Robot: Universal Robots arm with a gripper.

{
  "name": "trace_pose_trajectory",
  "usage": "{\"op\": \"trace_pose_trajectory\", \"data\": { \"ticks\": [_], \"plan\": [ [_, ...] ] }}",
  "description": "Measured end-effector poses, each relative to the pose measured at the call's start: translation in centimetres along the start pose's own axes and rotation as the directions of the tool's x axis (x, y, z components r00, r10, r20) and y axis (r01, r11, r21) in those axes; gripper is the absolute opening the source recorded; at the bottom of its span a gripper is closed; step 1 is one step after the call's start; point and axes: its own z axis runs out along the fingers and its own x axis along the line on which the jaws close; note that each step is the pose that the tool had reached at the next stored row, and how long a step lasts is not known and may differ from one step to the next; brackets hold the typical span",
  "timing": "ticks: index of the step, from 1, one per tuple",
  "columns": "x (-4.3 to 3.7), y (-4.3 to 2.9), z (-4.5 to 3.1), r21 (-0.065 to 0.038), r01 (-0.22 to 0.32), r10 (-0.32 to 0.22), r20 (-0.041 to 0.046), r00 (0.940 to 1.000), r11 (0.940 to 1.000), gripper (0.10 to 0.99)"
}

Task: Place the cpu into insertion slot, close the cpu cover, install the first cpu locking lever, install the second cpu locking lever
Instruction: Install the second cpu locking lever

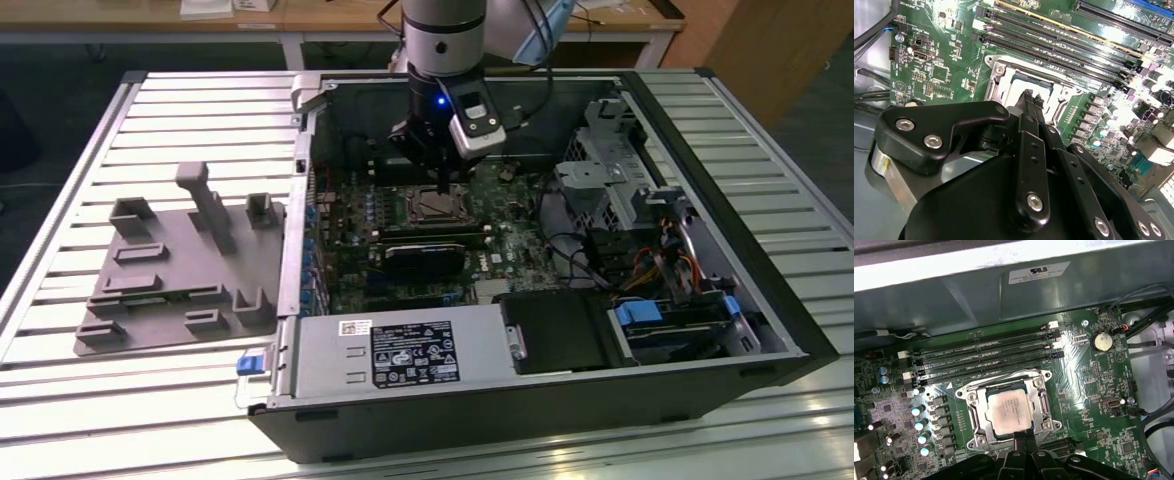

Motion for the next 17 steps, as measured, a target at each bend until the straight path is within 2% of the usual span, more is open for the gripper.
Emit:
{"op": "trace_pose_trajectory", "data": {
  "ticks": [10,17],
  "plan": [
    [-0.02,-0.09,-0.05,0.001,0.000,0.000,-0.0001,1.0000,1.0000,0.102],
    [-0.24,-1.05,-0.02,0.000,0.000,0.000,0.0000,1.0000,1.0000,0.102]
  ]
}}
